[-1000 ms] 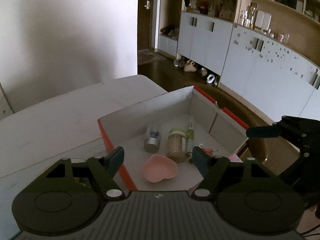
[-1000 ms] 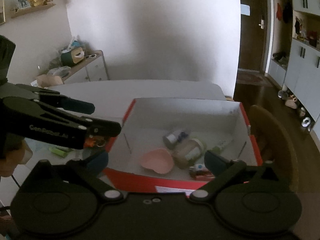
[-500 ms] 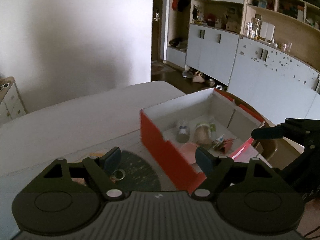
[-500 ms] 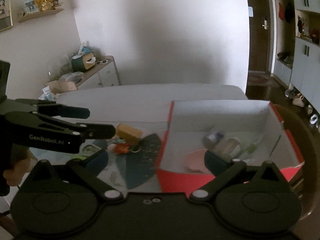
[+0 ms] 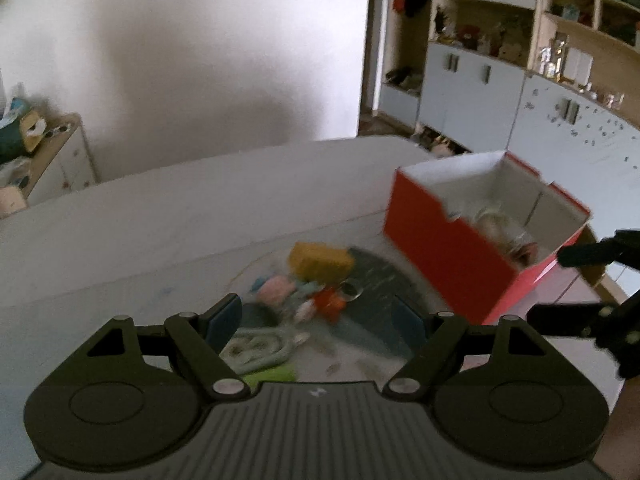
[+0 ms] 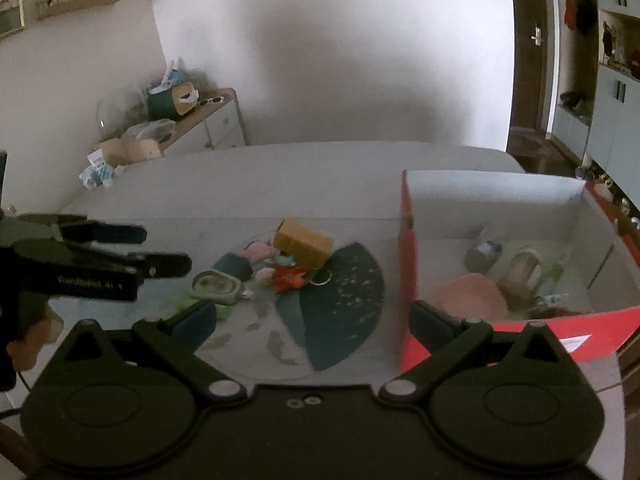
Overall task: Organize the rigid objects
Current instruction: 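Withdraw both tools from the box back over the table items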
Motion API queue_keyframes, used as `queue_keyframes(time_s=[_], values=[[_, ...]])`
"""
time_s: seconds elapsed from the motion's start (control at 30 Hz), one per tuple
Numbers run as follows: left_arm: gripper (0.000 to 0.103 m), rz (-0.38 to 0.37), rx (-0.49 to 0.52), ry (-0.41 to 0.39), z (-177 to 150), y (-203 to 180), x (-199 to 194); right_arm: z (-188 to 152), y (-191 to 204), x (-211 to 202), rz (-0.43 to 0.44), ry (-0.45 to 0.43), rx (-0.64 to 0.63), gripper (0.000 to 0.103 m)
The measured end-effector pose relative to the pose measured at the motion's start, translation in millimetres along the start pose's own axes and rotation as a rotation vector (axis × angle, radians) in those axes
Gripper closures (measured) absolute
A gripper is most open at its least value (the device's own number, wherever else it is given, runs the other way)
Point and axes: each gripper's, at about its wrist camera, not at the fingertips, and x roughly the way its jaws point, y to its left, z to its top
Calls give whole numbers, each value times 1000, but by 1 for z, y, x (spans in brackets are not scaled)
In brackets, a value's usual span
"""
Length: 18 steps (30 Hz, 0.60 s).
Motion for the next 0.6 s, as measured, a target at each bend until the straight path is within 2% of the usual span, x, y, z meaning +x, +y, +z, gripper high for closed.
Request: queue_keyframes(time_s=[0.37, 0.6], values=[[22, 49, -63, 93, -48, 38, 35, 3, 22, 46, -27, 61, 0, 1], [22, 85, -84, 111, -65, 45, 57, 8, 25, 81, -32, 100, -29, 2]])
